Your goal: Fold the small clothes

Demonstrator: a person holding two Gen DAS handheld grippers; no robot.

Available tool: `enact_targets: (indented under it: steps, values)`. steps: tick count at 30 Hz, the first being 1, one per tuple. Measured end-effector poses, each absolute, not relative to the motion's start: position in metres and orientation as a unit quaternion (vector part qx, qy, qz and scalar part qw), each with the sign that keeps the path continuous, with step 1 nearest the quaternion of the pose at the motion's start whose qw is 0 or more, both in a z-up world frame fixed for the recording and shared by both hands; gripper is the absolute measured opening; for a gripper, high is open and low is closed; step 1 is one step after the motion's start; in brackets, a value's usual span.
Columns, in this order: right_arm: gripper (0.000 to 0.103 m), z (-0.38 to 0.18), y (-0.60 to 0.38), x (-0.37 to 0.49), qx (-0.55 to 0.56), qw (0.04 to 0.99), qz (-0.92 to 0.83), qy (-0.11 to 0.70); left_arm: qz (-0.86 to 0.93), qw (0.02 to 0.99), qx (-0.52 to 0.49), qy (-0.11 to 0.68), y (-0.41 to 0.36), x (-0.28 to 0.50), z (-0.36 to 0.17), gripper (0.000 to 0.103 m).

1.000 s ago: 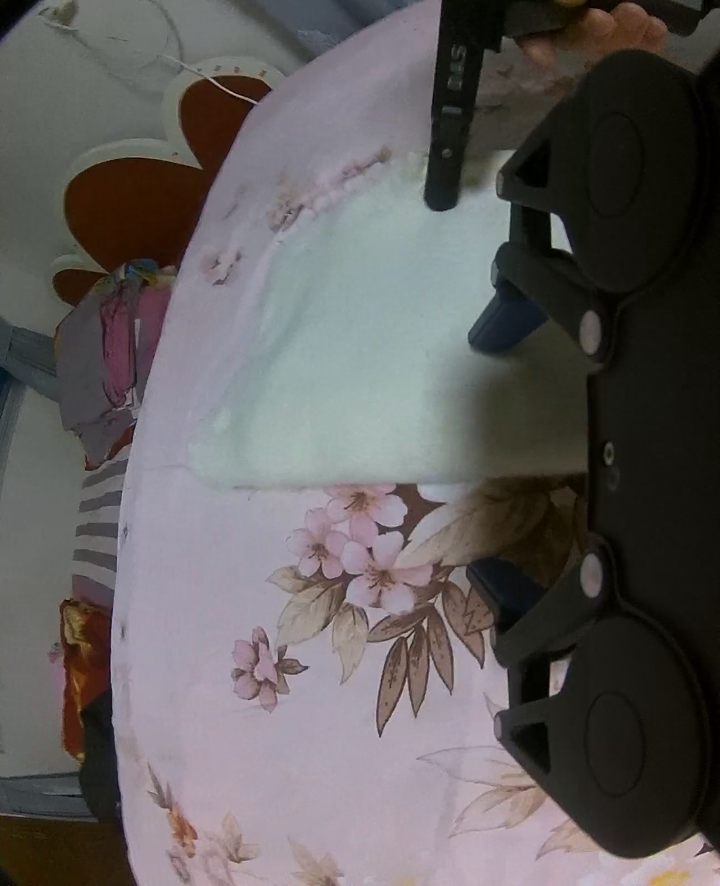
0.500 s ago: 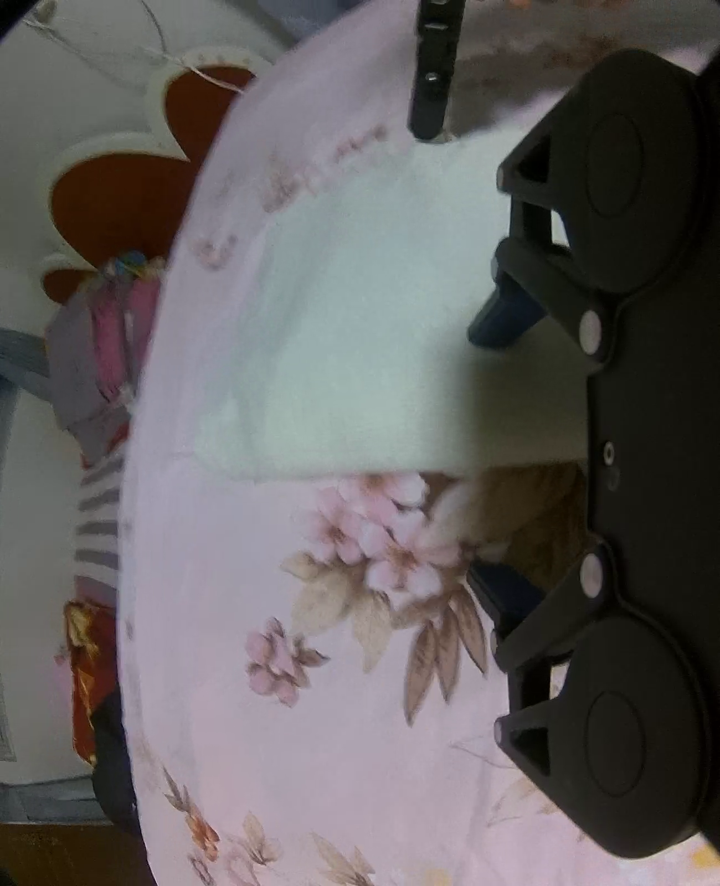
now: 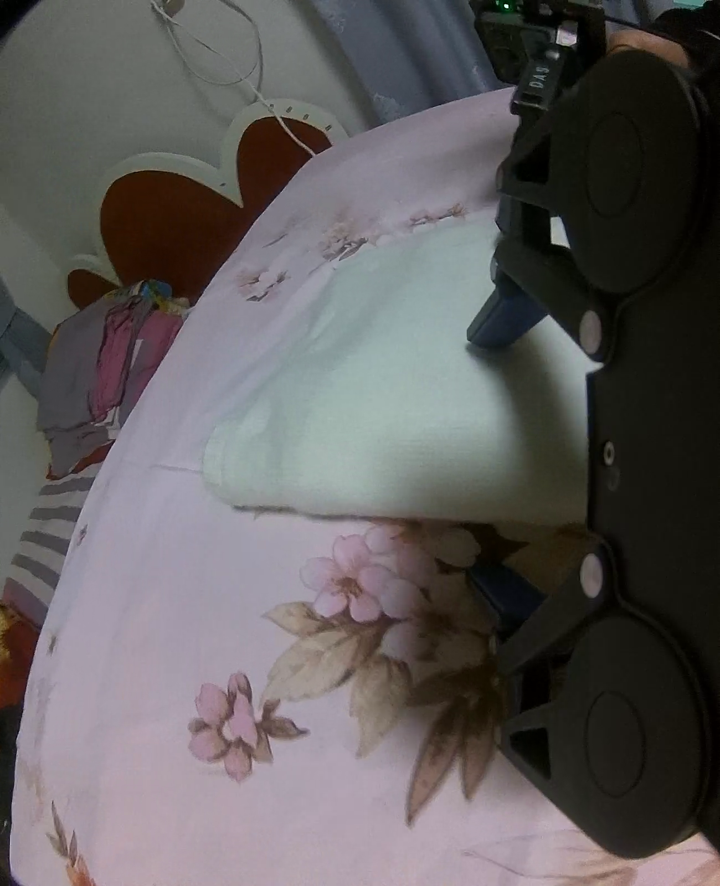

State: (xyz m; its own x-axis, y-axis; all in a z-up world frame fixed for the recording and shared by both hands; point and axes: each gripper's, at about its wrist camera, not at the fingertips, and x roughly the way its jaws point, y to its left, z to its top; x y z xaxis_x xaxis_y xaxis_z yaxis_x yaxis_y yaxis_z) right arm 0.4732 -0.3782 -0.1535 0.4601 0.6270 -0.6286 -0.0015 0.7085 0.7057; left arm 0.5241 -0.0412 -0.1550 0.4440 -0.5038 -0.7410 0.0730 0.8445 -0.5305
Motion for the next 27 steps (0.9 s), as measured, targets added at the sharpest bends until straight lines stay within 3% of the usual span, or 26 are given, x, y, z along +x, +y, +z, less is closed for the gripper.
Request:
enact_targets:
  steps: [3, 5, 10, 12, 14, 27]
  values:
    - [0.057, -0.145, -0.351, 0.477, 0.269, 0.808, 0.186, 0.491, -0.189, 0.822, -0.192, 0.502, -0.056, 0.531, -0.155, 0.077]
    - [0.054, -0.146, -0.344, 0.478, 0.271, 0.811, 0.175, 0.488, -0.186, 0.833, -0.153, 0.498, -0.072, 0.533, -0.152, 0.069]
    - [0.031, -0.138, -0.331, 0.474, 0.253, 0.827, 0.149, 0.480, -0.178, 0.857, -0.079, 0.478, -0.099, 0.530, -0.136, 0.041]
    - [0.030, -0.127, -0.322, 0.468, 0.238, 0.839, 0.137, 0.470, -0.188, 0.862, -0.059, 0.467, -0.100, 0.525, -0.127, 0.033]
    - [0.030, -0.117, -0.315, 0.460, 0.237, 0.846, 0.126, 0.461, -0.206, 0.862, -0.059, 0.460, -0.095, 0.522, -0.119, 0.031]
    - [0.029, -0.060, -0.224, 0.437, 0.190, 0.874, 0.133, 0.427, -0.230, 0.875, -0.056, 0.423, -0.011, 0.500, -0.084, 0.030]
